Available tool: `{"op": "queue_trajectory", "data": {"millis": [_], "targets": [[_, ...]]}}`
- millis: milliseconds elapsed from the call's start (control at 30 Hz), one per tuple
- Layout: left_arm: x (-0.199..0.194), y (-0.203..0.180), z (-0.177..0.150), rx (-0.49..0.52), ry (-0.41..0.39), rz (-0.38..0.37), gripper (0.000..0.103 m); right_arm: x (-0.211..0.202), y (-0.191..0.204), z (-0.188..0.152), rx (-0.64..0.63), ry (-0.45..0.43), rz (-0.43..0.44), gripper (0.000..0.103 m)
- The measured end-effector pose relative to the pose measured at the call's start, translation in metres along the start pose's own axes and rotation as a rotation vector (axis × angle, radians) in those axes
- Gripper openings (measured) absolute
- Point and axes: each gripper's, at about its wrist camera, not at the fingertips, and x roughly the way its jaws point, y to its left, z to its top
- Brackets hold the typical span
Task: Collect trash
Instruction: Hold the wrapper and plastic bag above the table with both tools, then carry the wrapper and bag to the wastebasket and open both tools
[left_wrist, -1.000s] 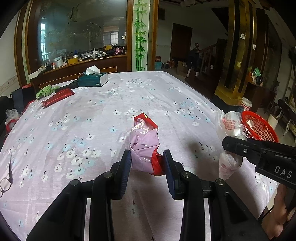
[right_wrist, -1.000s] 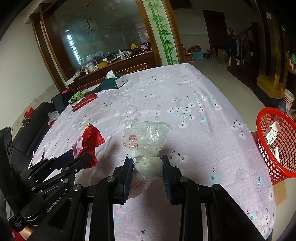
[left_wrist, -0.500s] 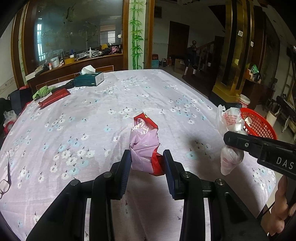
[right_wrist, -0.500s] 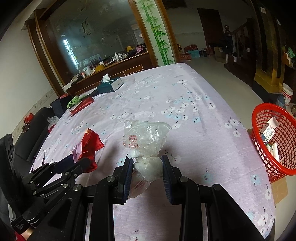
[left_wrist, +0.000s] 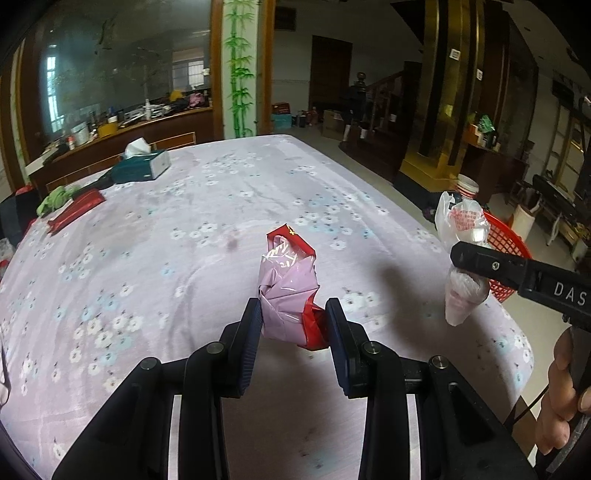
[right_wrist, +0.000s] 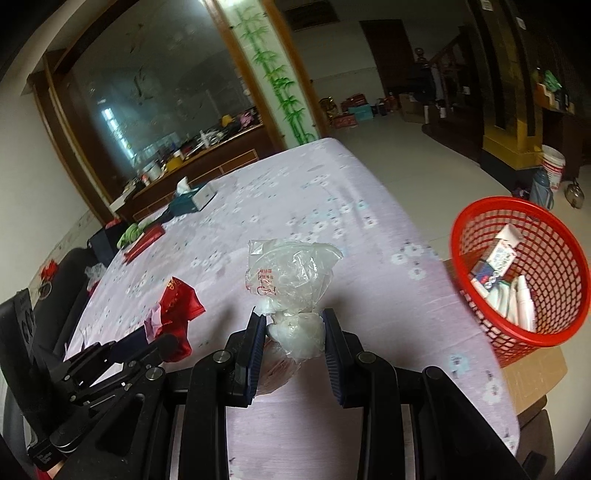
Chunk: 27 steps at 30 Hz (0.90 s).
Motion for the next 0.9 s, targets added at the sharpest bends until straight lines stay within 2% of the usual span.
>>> {"op": "queue_trajectory", "data": {"millis": [267,600,900], "targets": [[0.007,-0.034,0.019,0.058,-0.002,-0.053,0.034,-0.025,-0.038,0.014,0.058,-0.056,-0.046,0.033],[0.017,-0.096,0.053,0.119,0.025,-0.251,0.034,-0.078,-0.114,0.033,0.169,-0.149,-0.161,0.033],[0.030,-0.162,0.078,0.184,0.008,-0.346,0.034,-0.104,-0.150,0.045,0.200,-0.196,-0.215,0.033]]}}
